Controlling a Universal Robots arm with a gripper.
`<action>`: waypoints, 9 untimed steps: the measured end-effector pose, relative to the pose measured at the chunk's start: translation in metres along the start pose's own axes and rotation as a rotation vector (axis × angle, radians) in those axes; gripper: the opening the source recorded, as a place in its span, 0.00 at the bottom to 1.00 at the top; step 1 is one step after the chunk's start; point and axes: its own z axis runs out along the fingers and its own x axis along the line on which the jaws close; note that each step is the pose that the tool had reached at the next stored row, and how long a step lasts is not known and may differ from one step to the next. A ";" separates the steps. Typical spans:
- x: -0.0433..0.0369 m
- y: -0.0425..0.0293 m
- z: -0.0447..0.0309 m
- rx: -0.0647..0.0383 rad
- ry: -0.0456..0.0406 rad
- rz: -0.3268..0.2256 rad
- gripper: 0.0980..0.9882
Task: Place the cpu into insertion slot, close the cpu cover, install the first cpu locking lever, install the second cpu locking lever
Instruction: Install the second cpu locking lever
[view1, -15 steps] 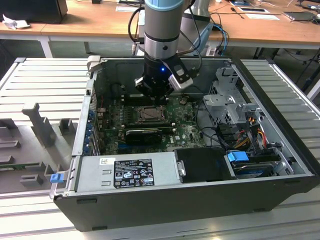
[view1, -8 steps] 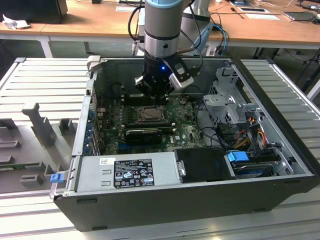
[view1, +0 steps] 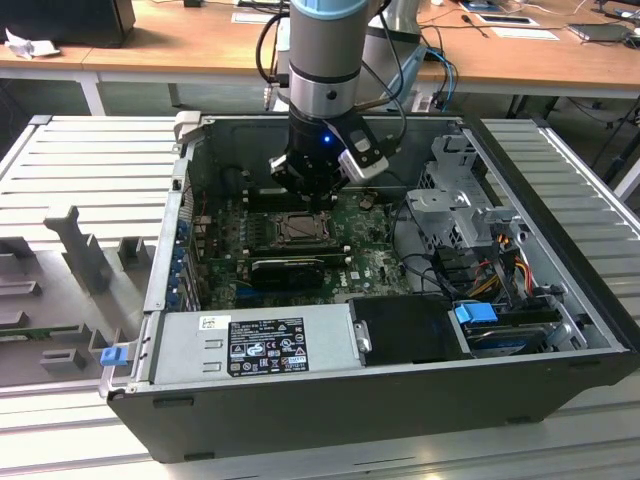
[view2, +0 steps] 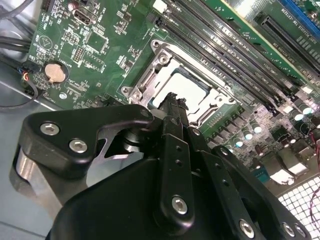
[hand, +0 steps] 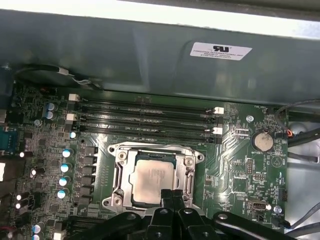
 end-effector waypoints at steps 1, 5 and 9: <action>0.0001 -0.0006 0.0000 0.000 0.0000 0.000 0.01; 0.0002 -0.0027 0.0000 0.000 0.0000 0.000 0.01; 0.0004 -0.0039 0.0000 0.000 0.0000 0.000 0.01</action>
